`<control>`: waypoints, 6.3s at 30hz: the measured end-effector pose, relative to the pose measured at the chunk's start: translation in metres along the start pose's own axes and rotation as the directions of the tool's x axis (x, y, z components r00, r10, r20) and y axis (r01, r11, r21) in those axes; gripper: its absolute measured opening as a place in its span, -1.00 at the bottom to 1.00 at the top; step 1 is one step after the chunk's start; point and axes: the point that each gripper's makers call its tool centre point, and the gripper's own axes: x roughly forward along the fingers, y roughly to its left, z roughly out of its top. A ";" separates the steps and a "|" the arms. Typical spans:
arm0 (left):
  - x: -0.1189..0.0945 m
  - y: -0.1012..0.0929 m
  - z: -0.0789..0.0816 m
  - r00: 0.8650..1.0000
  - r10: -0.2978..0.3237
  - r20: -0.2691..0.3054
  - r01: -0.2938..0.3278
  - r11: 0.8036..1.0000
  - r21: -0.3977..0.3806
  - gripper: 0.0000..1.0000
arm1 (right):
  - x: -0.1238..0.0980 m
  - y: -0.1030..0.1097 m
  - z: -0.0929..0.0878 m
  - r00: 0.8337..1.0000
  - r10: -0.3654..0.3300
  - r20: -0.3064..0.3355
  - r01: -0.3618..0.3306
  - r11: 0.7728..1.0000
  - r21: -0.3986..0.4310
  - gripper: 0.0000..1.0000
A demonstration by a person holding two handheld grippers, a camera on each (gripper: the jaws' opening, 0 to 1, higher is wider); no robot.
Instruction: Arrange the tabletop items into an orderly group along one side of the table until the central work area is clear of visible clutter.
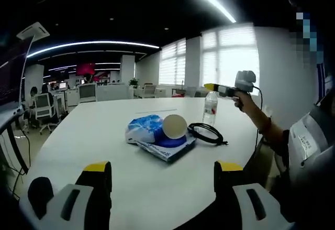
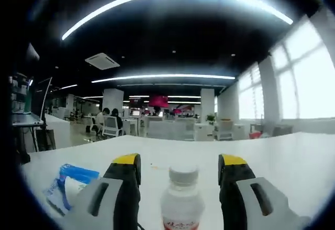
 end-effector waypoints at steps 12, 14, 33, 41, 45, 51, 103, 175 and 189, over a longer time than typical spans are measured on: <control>0.001 -0.007 0.005 1.000 0.013 -0.011 -0.013 1.000 0.020 0.59 | -0.006 -0.002 0.005 0.959 0.275 -0.073 -0.284 0.942 -0.177 0.33; 0.002 -0.009 0.006 1.000 0.011 -0.010 -0.011 1.000 0.025 0.59 | -0.009 0.008 0.004 0.923 0.376 -0.080 -0.385 0.910 -0.155 0.34; 0.000 -0.015 0.009 0.998 0.055 -0.013 -0.054 0.998 0.028 0.59 | 0.006 0.004 -0.022 0.787 0.603 -0.129 -0.611 0.791 -0.034 0.17; -0.003 -0.010 0.007 0.997 0.071 -0.013 -0.071 0.997 0.018 0.58 | 0.006 -0.001 -0.027 0.764 0.640 -0.087 -0.640 0.768 0.029 -0.19; -0.003 -0.011 0.010 0.998 0.063 0.000 -0.063 0.998 0.015 0.58 | 0.007 0.000 -0.029 0.763 0.640 -0.085 -0.640 0.768 0.034 -0.20; -0.003 -0.012 0.009 0.998 0.064 -0.008 -0.064 0.998 0.014 0.58 | 0.010 0.006 -0.030 0.748 0.659 -0.073 -0.657 0.752 0.056 -0.22; -0.007 -0.012 0.009 0.998 0.057 -0.012 -0.057 0.998 0.018 0.57 | 0.003 0.017 0.006 0.894 0.448 -0.025 -0.443 0.890 0.112 -0.60; -0.041 0.014 -0.014 0.989 0.144 0.019 -0.144 0.987 0.065 0.50 | 0.061 0.369 0.055 0.735 0.678 -0.020 -0.669 0.729 0.146 -0.60; -0.047 0.038 -0.017 0.985 0.173 0.022 -0.174 0.983 0.056 0.50 | 0.091 0.409 0.016 0.759 0.645 -0.086 -0.628 0.761 0.163 -0.60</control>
